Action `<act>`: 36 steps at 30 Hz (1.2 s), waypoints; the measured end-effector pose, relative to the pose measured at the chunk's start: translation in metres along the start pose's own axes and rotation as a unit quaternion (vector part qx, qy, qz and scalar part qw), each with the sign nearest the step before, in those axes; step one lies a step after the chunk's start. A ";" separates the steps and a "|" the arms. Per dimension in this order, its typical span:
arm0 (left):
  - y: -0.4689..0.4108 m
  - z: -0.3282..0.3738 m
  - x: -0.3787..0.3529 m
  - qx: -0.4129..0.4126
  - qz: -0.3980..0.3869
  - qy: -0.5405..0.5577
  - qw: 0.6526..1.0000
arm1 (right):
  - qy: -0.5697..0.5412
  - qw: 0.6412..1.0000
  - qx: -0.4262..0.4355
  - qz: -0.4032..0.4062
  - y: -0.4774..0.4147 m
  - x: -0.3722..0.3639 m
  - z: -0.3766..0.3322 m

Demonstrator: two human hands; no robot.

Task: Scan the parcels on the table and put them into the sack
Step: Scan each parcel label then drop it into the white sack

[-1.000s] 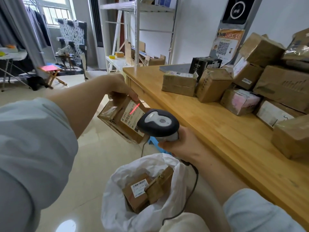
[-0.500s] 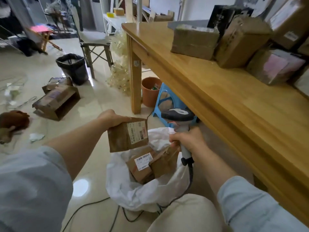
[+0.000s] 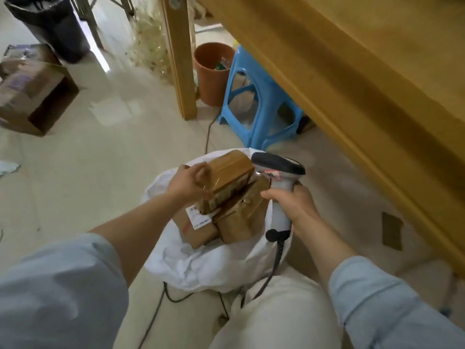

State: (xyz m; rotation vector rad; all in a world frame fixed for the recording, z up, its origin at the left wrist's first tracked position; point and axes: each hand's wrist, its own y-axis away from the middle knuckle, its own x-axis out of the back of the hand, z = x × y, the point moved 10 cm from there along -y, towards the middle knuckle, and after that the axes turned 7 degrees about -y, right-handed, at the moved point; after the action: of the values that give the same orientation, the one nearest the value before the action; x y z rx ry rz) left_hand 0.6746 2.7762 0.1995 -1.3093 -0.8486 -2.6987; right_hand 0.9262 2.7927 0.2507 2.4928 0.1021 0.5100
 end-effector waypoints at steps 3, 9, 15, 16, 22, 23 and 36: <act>-0.013 0.003 -0.017 0.000 -0.008 -0.054 0.998 | 0.023 0.998 0.037 -0.049 -0.010 -0.021 -0.005; -0.030 -0.016 -0.046 0.054 -0.051 0.095 0.993 | 0.100 0.983 0.040 -0.149 -0.026 -0.067 -0.011; -0.037 -0.071 -0.038 0.195 0.044 0.314 0.928 | 0.201 0.965 0.040 -0.164 -0.046 -0.095 0.002; -0.041 -0.082 -0.035 0.205 0.060 0.271 0.939 | 0.225 0.959 0.040 -0.169 -0.049 -0.097 0.003; -0.055 -0.135 -0.029 0.282 0.062 0.110 0.951 | 0.337 0.928 0.080 -0.138 -0.058 -0.099 -0.012; -0.056 -0.147 -0.034 0.304 0.051 0.100 0.946 | 0.346 0.924 0.079 -0.140 -0.057 -0.098 -0.014; -0.069 -0.022 -0.058 0.071 -0.080 0.260 0.960 | 0.216 0.973 0.085 0.012 -0.086 -0.055 -0.022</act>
State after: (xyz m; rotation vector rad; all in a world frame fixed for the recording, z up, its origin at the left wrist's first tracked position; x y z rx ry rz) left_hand 0.6791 2.8119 0.1139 -0.4738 -1.0810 -2.8185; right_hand 0.8705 2.8654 0.2010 2.5057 0.2969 1.0890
